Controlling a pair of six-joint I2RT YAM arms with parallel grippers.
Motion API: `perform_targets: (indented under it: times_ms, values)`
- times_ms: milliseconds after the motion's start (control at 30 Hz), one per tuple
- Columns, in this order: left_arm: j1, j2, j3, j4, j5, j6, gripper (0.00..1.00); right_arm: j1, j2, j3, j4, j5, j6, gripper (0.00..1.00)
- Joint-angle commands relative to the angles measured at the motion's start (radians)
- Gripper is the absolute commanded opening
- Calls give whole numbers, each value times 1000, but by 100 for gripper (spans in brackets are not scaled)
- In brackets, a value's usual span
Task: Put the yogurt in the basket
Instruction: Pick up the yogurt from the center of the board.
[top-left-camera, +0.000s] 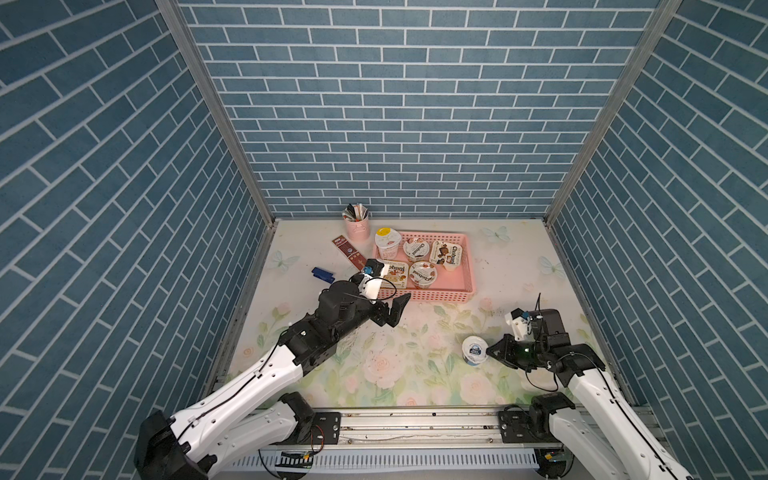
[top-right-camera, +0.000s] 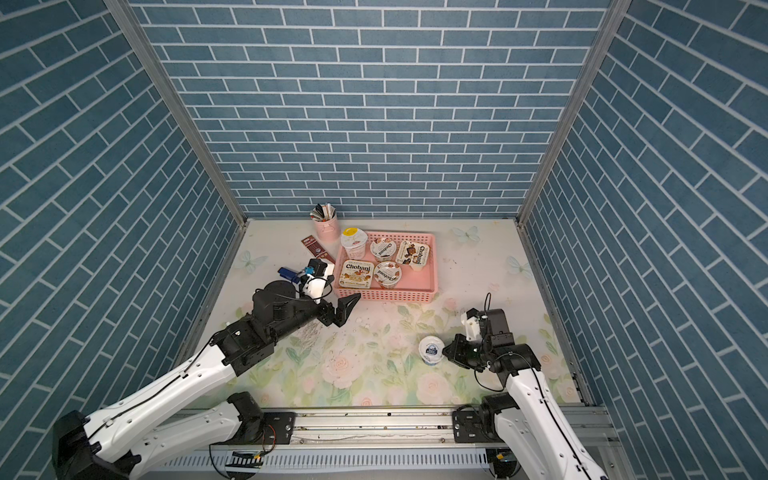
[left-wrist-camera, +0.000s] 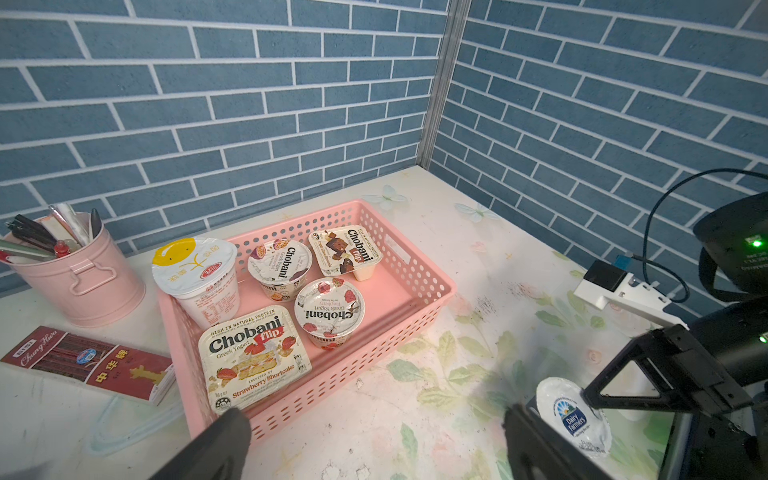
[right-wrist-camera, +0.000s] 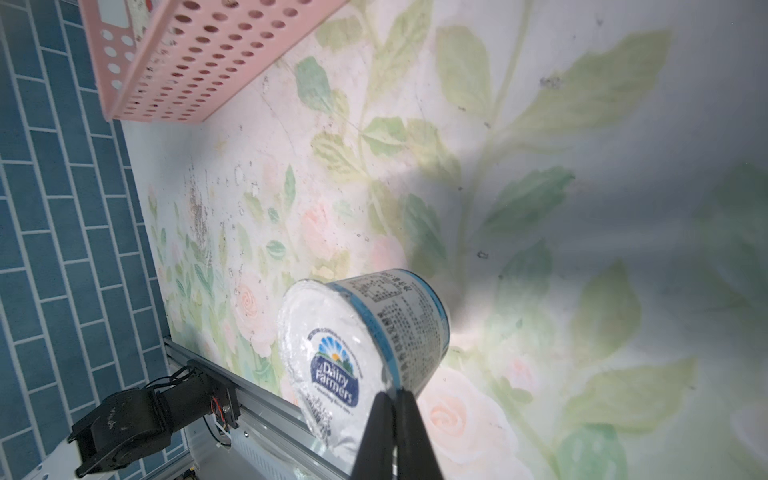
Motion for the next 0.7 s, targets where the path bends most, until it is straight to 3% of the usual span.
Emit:
perform_targets:
  times_ms: [0,300,667]
  values:
    - [-6,5,23,8,-12,6,100,-2,14,48,18,-5,-31,0]
    - [-6,-9,23,-1,-28,20,100,-3,113,188,48,-6,-62,0]
    - [-6,-37,13,-14,-50,35,100,-4,374,449,165,24,-129,0]
